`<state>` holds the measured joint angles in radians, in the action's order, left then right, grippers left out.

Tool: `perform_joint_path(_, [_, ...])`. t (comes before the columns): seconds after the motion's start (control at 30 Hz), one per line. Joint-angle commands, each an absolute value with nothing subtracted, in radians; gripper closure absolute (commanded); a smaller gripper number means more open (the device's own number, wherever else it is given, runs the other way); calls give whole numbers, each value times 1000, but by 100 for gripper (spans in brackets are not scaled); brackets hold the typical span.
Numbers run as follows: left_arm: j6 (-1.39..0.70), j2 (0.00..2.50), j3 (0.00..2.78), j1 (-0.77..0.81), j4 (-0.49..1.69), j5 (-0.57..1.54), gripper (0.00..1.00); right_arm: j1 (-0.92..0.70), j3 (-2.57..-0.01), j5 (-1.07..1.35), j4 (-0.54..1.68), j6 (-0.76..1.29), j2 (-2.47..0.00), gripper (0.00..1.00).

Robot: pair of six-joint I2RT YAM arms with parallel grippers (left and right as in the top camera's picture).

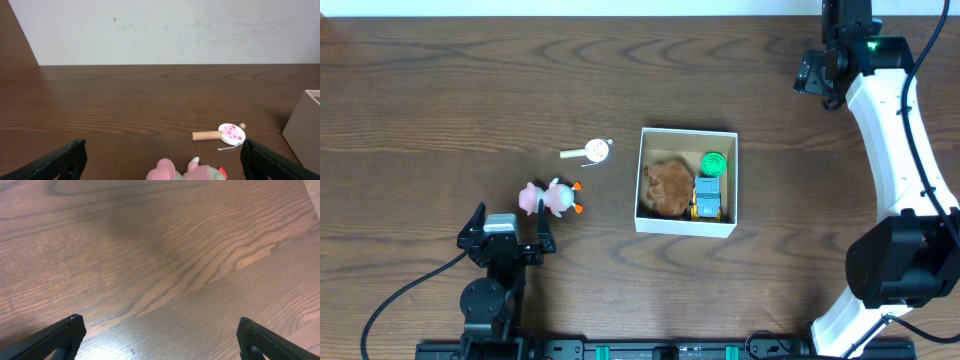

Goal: Pack container

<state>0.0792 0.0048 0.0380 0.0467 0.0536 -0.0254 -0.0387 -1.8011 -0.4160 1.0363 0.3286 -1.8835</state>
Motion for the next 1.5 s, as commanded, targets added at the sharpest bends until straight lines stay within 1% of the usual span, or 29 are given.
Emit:
perform_joint_path(0.0, [86,4,4,42,69,-22,2,-38,-1818,-429,1039,320,-1870,1])
perform_joint_path(0.7, [86,4,4,42,68,-21,2,-38,-1818,-421,1040,321,-1870,1])
perform_joint_path(0.8, [85,4,4,42,45,-21,2,-38,-1818,-421,1040,321,-1870,1])
perform_joint_path(0.87, [85,4,4,42,-14,-22,2,-38,-1818,-421,1040,321,-1870,1])
perform_joint_path(0.97, [17,4,19,42,-122,-30,2,-38,-1818,-421,1040,321,-1870,1])
perform_joint_path(1.07, [-70,16,76,42,-83,-46,2,-39,-1818,-421,1040,321,-1870,1])
perform_joint_path(1.23, [-103,140,261,42,61,-63,2,-38,-1818,-421,1040,321,-1870,1])
perform_joint_path(1.3, [-102,235,367,42,116,-97,2,-38,-1818,-421,1040,321,-1870,1])
perform_joint_path(1.47, [-14,560,665,42,262,-152,2,-39,-1818,-421,1040,321,-1870,1])
